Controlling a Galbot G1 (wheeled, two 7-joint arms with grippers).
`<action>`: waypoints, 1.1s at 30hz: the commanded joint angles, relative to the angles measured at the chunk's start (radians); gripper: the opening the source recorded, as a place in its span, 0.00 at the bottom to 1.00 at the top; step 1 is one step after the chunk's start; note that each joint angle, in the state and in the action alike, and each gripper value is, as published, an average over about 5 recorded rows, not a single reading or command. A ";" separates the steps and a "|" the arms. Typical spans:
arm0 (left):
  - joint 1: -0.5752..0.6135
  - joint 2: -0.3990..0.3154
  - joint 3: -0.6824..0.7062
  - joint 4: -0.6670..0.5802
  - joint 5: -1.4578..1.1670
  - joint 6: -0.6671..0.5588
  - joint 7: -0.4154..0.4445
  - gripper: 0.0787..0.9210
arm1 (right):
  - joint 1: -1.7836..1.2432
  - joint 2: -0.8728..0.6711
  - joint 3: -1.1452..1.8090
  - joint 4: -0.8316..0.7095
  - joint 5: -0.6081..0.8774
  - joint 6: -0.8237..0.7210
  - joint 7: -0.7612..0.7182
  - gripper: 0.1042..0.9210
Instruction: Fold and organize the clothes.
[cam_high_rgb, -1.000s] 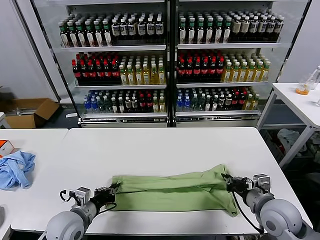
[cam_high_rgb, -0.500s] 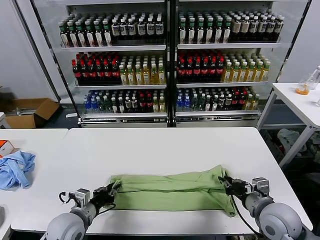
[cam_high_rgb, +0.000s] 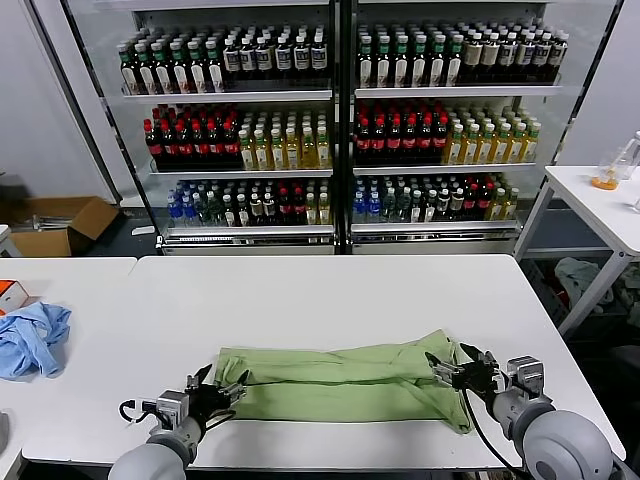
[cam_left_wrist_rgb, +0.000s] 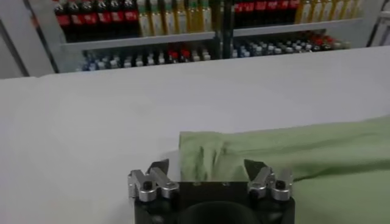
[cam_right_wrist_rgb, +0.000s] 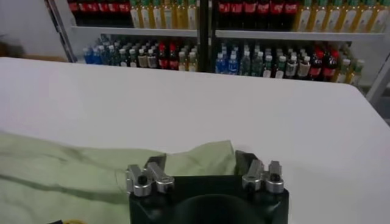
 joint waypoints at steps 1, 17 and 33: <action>0.014 -0.086 0.007 0.010 0.092 -0.003 -0.072 0.87 | -0.007 0.001 0.008 0.015 -0.010 0.000 -0.001 0.87; 0.002 -0.073 0.013 0.026 0.000 0.046 -0.013 0.65 | 0.004 -0.008 0.013 0.011 -0.005 0.001 -0.003 0.88; 0.031 0.016 -0.149 0.011 -0.156 0.044 0.019 0.11 | 0.021 -0.007 0.011 0.009 -0.003 0.002 -0.001 0.88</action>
